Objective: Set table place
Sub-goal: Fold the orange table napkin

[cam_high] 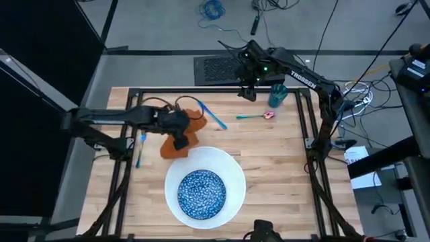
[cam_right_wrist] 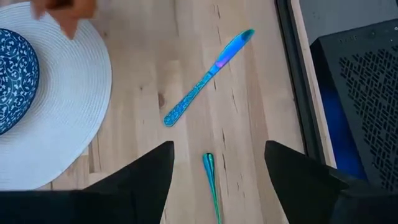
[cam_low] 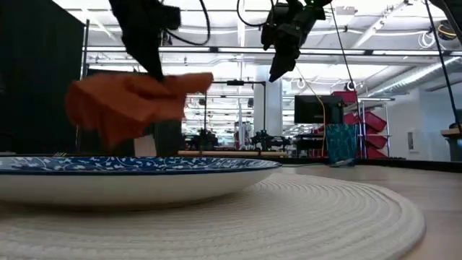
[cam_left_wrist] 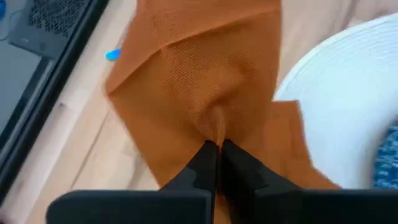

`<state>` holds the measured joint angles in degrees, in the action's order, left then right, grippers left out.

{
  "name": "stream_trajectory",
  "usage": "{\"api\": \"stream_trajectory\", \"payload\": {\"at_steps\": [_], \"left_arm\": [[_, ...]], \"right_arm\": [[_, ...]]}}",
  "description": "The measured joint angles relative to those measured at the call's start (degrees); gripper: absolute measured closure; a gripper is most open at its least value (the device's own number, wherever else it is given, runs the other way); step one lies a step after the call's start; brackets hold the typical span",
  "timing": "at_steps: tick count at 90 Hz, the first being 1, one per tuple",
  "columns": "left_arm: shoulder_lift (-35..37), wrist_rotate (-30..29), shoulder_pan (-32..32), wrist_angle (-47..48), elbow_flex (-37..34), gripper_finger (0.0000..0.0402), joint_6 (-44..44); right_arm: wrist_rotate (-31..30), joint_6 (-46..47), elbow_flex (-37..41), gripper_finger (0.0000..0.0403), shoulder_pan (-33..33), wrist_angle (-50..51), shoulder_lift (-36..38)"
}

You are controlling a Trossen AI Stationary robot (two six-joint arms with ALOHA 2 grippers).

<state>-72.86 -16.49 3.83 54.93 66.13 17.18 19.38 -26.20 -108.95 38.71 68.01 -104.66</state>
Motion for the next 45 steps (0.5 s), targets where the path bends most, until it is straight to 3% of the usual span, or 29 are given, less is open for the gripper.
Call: {"api": "stream_trajectory", "payload": {"at_steps": [15, 29, 40, 45], "left_arm": [[3.48, 11.7, -2.91, 4.85, -0.09, 0.0401, 4.55], [5.79, 25.27, -10.86, 6.3, -0.11, 0.0401, 10.66], [5.97, 27.23, -16.84, 10.69, -0.11, 0.0401, 20.0], [5.96, 24.68, -18.81, 10.96, -0.13, 0.0401, 22.04]], "right_arm": [[0.02, 0.0, 0.0, 0.0165, -0.03, 0.22, 0.0], [0.02, 0.06, 0.0, 0.0165, -0.01, 0.31, 0.0], [0.03, 0.04, 0.0, 0.0165, -0.03, -0.02, 0.0], [0.16, 0.03, 0.0, 0.0165, -0.01, -0.2, 0.0]]}}
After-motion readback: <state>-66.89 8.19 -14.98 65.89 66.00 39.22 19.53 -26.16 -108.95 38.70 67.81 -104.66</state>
